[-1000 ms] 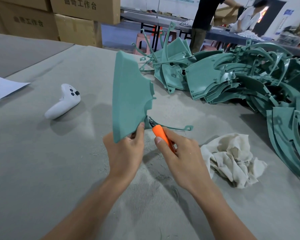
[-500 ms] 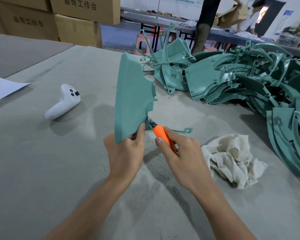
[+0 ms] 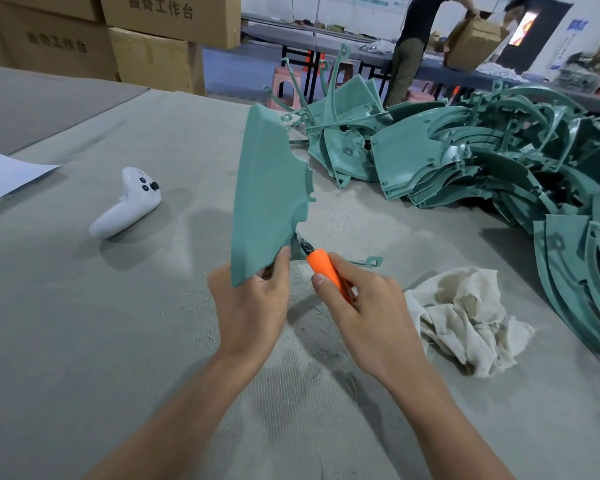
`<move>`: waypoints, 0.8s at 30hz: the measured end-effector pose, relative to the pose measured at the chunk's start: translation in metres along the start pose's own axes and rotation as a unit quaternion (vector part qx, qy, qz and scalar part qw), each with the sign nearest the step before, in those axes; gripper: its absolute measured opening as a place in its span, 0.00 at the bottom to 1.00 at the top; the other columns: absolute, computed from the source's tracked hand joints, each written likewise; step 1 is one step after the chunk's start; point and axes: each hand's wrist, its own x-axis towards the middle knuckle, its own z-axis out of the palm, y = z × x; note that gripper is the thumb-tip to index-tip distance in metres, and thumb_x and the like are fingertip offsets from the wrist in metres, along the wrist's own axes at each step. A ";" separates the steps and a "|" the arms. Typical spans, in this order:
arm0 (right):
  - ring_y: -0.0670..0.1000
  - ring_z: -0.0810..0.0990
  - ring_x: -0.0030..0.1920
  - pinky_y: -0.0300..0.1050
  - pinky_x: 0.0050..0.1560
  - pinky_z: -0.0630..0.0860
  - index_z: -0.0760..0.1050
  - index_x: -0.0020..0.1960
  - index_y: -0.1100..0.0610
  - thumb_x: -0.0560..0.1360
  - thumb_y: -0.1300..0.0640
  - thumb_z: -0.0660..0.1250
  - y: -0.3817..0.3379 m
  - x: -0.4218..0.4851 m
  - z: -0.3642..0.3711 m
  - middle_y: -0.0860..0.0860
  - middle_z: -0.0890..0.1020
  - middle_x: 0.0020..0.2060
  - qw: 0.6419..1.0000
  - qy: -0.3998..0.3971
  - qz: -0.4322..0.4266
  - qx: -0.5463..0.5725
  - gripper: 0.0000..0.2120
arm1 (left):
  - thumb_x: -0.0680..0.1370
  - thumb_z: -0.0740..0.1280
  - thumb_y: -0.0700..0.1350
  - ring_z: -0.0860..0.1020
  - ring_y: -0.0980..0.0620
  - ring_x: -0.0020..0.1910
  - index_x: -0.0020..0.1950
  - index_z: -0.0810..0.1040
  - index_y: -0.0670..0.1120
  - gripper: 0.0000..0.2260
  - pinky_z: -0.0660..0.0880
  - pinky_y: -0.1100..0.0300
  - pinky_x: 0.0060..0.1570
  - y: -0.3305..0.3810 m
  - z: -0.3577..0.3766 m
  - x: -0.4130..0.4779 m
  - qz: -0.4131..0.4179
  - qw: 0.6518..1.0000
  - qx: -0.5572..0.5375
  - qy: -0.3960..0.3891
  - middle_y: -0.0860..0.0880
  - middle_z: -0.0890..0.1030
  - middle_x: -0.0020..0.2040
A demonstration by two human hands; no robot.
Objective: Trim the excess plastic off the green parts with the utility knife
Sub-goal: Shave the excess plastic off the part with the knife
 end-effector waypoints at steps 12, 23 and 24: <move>0.46 0.67 0.24 0.47 0.30 0.69 0.76 0.42 0.58 0.82 0.45 0.57 0.025 0.014 -0.004 0.47 0.73 0.25 0.992 0.029 0.125 0.005 0.20 | 0.79 0.67 0.50 0.73 0.79 0.38 0.36 0.83 0.42 0.17 0.59 0.86 0.43 0.005 -0.003 -0.009 -0.042 0.999 -0.018 -0.014 0.58 0.79 0.31; 0.52 0.69 0.21 0.42 0.21 0.65 0.76 0.50 0.64 0.83 0.50 0.58 -0.004 0.005 0.002 0.54 0.73 0.31 0.938 -0.074 0.134 0.310 0.17 | 0.78 0.69 0.49 0.77 0.73 0.37 0.36 0.84 0.47 0.12 0.64 0.82 0.41 -0.004 -0.001 0.003 -0.100 0.992 -0.071 -0.022 0.58 0.82 0.31; 0.52 0.69 0.21 0.42 0.21 0.65 0.76 0.51 0.65 0.83 0.50 0.58 -0.005 0.005 0.001 0.55 0.73 0.31 0.934 -0.083 0.143 0.317 0.18 | 0.78 0.69 0.49 0.77 0.72 0.37 0.37 0.84 0.44 0.13 0.63 0.82 0.40 -0.004 0.000 0.003 -0.098 0.993 -0.065 -0.025 0.57 0.82 0.31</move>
